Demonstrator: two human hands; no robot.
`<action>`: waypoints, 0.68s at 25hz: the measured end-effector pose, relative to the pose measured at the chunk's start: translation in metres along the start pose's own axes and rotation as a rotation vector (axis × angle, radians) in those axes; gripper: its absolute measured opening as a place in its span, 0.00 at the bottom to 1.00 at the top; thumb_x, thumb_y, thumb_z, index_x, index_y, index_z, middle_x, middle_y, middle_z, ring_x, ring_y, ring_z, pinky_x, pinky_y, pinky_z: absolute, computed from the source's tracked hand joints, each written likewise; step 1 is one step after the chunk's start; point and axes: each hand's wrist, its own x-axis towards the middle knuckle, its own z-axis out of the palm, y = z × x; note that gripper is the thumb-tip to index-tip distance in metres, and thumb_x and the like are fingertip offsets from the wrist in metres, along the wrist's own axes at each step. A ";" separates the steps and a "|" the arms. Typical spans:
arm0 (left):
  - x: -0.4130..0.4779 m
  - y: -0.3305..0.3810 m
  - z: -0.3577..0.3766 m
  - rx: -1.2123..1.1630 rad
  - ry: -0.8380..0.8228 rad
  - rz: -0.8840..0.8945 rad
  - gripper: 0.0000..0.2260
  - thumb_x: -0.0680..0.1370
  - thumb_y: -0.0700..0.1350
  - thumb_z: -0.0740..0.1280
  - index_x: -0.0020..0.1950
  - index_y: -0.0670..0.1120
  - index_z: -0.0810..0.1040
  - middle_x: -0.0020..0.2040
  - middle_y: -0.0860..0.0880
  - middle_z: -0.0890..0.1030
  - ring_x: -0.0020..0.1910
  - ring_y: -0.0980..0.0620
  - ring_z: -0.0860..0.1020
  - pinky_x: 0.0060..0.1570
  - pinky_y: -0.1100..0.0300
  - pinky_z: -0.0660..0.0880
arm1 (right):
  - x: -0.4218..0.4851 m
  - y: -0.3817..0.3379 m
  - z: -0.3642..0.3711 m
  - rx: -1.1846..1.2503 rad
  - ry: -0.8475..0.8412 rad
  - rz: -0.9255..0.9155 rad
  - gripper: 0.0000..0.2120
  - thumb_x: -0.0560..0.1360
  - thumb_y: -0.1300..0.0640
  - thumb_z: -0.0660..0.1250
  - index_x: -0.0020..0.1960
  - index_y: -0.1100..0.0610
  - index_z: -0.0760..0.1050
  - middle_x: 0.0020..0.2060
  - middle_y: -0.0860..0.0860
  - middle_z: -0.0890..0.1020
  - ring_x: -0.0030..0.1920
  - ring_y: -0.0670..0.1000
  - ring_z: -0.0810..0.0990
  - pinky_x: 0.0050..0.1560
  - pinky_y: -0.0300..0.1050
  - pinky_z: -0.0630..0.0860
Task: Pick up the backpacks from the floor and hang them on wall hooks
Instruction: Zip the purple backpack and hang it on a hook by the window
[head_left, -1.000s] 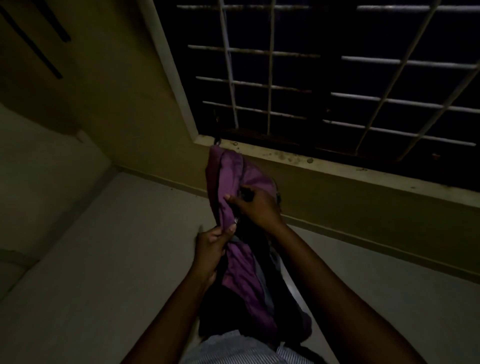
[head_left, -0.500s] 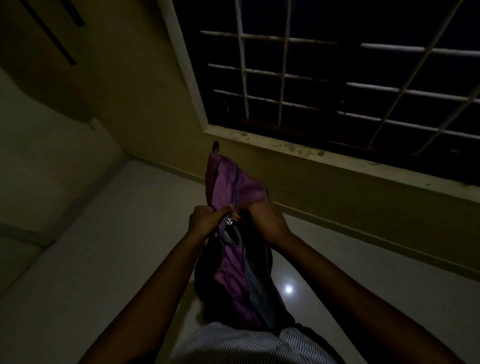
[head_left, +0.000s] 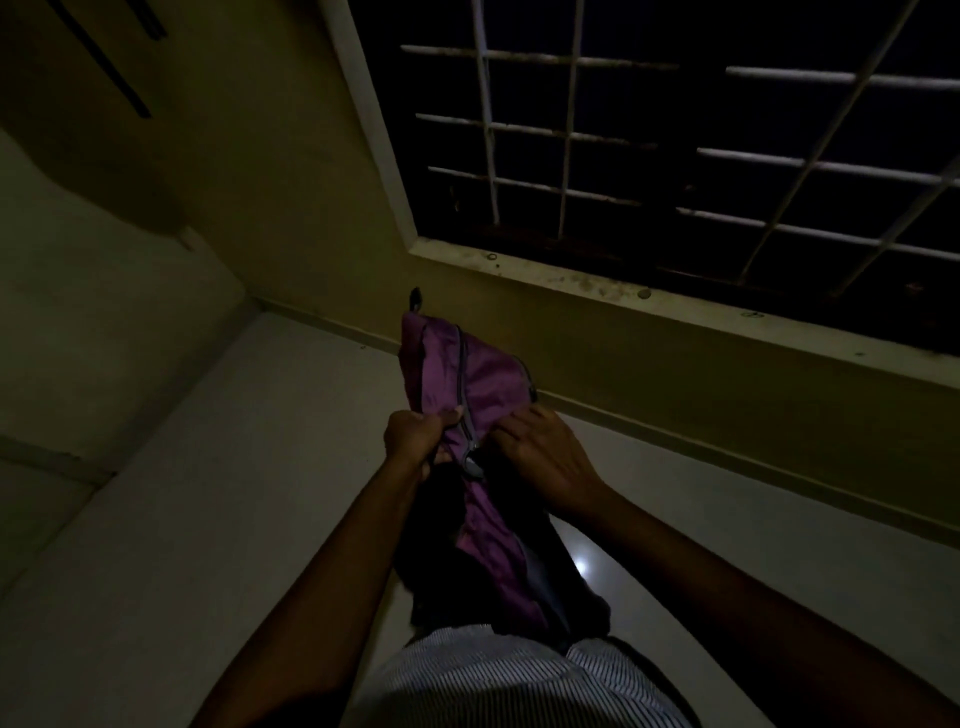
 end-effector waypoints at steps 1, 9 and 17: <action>0.001 0.000 0.000 -0.007 -0.004 -0.007 0.10 0.69 0.40 0.75 0.35 0.40 0.74 0.45 0.41 0.79 0.34 0.48 0.77 0.22 0.62 0.78 | -0.002 0.001 -0.002 -0.040 -0.006 -0.016 0.11 0.64 0.56 0.60 0.31 0.55 0.81 0.29 0.50 0.82 0.30 0.50 0.80 0.39 0.40 0.61; -0.009 -0.013 -0.004 0.282 -0.042 0.262 0.13 0.69 0.49 0.74 0.35 0.41 0.76 0.35 0.41 0.78 0.34 0.49 0.77 0.35 0.55 0.78 | -0.008 0.004 -0.008 0.705 -0.104 0.562 0.15 0.76 0.51 0.66 0.50 0.63 0.81 0.48 0.59 0.85 0.49 0.55 0.83 0.48 0.46 0.76; -0.029 -0.013 -0.024 0.594 -0.031 0.581 0.22 0.73 0.41 0.70 0.23 0.50 0.64 0.23 0.52 0.70 0.22 0.63 0.67 0.26 0.68 0.61 | 0.096 -0.021 -0.009 0.937 -0.033 0.777 0.16 0.74 0.52 0.67 0.52 0.66 0.78 0.45 0.58 0.81 0.45 0.55 0.80 0.38 0.30 0.73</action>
